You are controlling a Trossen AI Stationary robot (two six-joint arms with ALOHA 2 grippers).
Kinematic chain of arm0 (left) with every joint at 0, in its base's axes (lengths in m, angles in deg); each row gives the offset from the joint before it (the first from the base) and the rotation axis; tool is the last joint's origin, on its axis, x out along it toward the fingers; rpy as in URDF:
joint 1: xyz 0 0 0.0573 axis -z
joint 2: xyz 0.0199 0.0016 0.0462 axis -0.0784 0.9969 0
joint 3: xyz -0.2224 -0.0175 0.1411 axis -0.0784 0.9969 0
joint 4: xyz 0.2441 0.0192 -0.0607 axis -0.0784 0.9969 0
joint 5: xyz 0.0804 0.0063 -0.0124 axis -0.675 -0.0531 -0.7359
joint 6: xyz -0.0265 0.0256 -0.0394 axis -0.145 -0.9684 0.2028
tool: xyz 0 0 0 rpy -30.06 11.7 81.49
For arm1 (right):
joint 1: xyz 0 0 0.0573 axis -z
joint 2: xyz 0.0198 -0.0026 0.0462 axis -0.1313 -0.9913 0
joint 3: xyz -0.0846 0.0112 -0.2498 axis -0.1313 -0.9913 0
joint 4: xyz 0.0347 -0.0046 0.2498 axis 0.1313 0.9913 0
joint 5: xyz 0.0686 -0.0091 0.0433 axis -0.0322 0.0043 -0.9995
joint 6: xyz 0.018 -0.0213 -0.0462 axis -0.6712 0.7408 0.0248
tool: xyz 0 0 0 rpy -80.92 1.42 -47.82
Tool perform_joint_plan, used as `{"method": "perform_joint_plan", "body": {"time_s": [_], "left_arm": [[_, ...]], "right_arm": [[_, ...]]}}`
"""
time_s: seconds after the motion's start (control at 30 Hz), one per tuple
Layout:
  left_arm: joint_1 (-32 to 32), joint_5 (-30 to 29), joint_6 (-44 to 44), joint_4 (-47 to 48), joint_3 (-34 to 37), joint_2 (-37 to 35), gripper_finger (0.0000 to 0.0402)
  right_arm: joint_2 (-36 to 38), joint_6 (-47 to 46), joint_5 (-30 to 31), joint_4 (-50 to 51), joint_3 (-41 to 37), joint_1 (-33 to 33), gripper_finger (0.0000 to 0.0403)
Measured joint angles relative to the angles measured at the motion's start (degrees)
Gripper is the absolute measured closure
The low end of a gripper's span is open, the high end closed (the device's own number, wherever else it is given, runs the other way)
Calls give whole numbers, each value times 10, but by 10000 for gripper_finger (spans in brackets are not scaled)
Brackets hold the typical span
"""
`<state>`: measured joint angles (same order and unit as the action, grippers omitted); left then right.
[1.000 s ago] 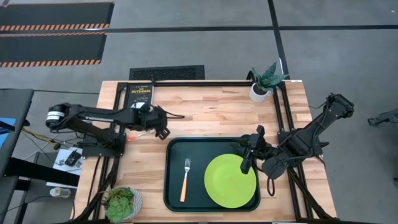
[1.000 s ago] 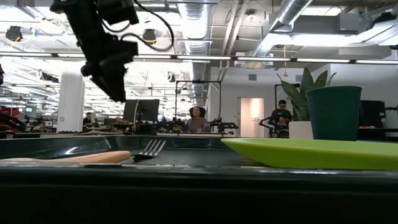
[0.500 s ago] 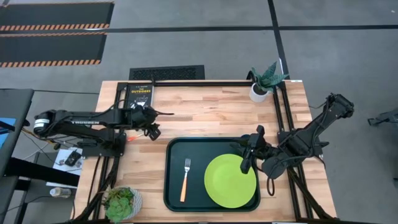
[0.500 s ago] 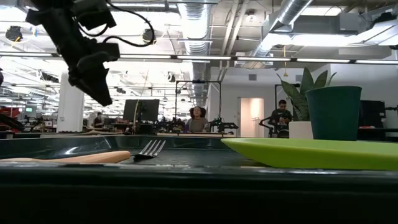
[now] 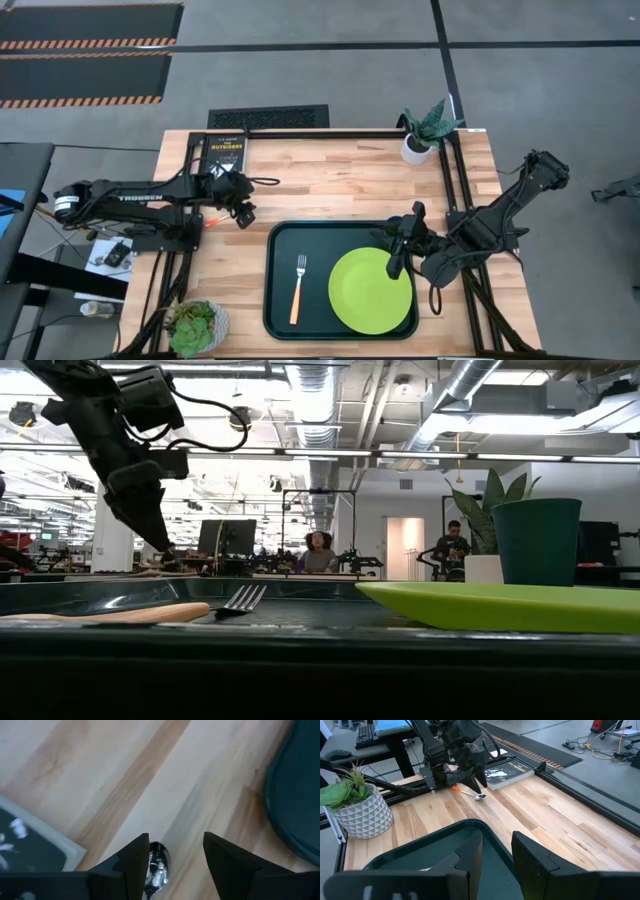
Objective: Pick and place plate/cup/fork/spoon on tray
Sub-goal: Put the orange spoon on the black serving tray to the left of the light orange fork
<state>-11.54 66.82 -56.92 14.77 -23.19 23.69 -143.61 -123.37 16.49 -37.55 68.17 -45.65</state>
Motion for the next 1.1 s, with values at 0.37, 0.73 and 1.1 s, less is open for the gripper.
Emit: {"method": "perform_joint_plan", "body": {"time_s": [0.37, 0.73, 1.1], "left_arm": [[-44, 12, 13, 4, 0, 4, 226], [-61, -48, 34, 26, 0, 4, 226], [-59, -86, 114, 43, 0, 87, 226]], "right_arm": [[0, 1, 0, 0, 0, 0, 274], [0, 1, 0, 2, 0, 0, 274], [0, 1, -10, 0, 1, 0, 274]]}}
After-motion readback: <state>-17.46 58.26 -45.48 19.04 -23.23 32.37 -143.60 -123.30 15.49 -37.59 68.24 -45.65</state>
